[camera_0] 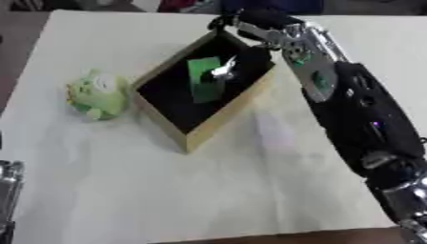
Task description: Pick up objects on the table and place them in the box.
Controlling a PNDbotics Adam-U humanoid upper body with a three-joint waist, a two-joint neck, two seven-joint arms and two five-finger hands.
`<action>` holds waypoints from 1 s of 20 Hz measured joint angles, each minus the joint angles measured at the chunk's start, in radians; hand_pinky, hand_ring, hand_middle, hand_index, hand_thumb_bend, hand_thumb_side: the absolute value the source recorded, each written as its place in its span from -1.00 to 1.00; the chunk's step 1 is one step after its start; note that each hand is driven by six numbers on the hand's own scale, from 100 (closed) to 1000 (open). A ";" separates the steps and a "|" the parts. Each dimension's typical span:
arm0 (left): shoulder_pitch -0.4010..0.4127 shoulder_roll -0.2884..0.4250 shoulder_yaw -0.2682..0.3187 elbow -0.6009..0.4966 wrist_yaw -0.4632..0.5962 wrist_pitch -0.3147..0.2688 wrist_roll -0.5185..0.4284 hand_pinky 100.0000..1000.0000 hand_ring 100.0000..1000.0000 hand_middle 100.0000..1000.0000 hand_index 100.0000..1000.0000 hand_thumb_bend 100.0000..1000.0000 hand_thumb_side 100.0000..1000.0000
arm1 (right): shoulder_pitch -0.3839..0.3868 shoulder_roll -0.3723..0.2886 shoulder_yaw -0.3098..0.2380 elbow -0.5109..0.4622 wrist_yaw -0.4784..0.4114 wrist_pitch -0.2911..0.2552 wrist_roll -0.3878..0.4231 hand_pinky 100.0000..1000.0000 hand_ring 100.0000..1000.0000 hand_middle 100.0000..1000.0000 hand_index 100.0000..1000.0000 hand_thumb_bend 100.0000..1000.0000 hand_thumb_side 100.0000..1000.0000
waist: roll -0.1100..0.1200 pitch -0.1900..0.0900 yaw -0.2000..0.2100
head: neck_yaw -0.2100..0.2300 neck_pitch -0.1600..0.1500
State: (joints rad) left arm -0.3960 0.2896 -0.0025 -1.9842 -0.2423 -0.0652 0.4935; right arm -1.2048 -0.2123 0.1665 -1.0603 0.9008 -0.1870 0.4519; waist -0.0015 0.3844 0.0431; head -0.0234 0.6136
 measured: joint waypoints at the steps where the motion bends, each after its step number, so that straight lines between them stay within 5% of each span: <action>1: -0.001 0.000 0.000 0.000 0.000 0.001 0.000 0.37 0.43 0.34 0.56 -0.67 1.00 | 0.001 -0.008 -0.004 -0.019 -0.012 -0.003 -0.007 0.96 1.00 0.51 0.86 0.06 0.18 | 0.000 -0.001 -0.002 | 0.003 0.000; 5: -0.018 0.011 0.000 0.000 0.000 0.012 0.001 0.36 0.43 0.34 0.56 -0.66 0.99 | 0.022 -0.046 -0.026 -0.101 -0.061 -0.035 -0.047 0.93 0.97 0.44 0.86 -0.24 0.07 | 0.004 -0.003 -0.016 | 0.024 0.000; 10: -0.070 0.084 -0.007 0.000 -0.019 0.063 -0.019 0.35 0.42 0.33 0.59 -0.60 0.90 | 0.093 -0.108 -0.055 -0.208 -0.126 -0.095 -0.111 0.88 0.93 0.37 0.84 -0.78 0.21 | 0.011 -0.008 -0.034 | 0.056 0.001; 14: -0.113 0.166 -0.013 0.000 -0.068 0.116 -0.065 0.35 0.42 0.34 0.60 -0.57 0.86 | 0.166 -0.159 -0.068 -0.296 -0.181 -0.114 -0.165 0.88 0.92 0.36 0.84 -0.80 0.23 | 0.014 -0.009 -0.047 | 0.074 0.002; 15: -0.118 0.181 -0.013 0.000 -0.081 0.132 -0.077 0.38 0.44 0.37 0.69 -0.45 0.68 | 0.178 -0.168 -0.067 -0.322 -0.199 -0.107 -0.178 0.88 0.92 0.35 0.84 -0.84 0.30 | 0.013 -0.009 -0.048 | 0.076 0.002; 20: -0.204 0.268 -0.070 0.048 -0.152 0.219 -0.139 0.46 0.52 0.45 0.79 -0.39 0.67 | 0.281 -0.243 -0.062 -0.480 -0.307 -0.039 -0.228 0.88 0.92 0.35 0.85 -0.80 0.25 | 0.028 -0.018 -0.064 | 0.089 0.010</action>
State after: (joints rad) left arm -0.6003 0.5580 -0.0729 -1.9359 -0.3947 0.1541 0.3543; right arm -0.9233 -0.4552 0.1048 -1.5403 0.5939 -0.2259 0.2242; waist 0.0260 0.3666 -0.0205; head 0.0659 0.6232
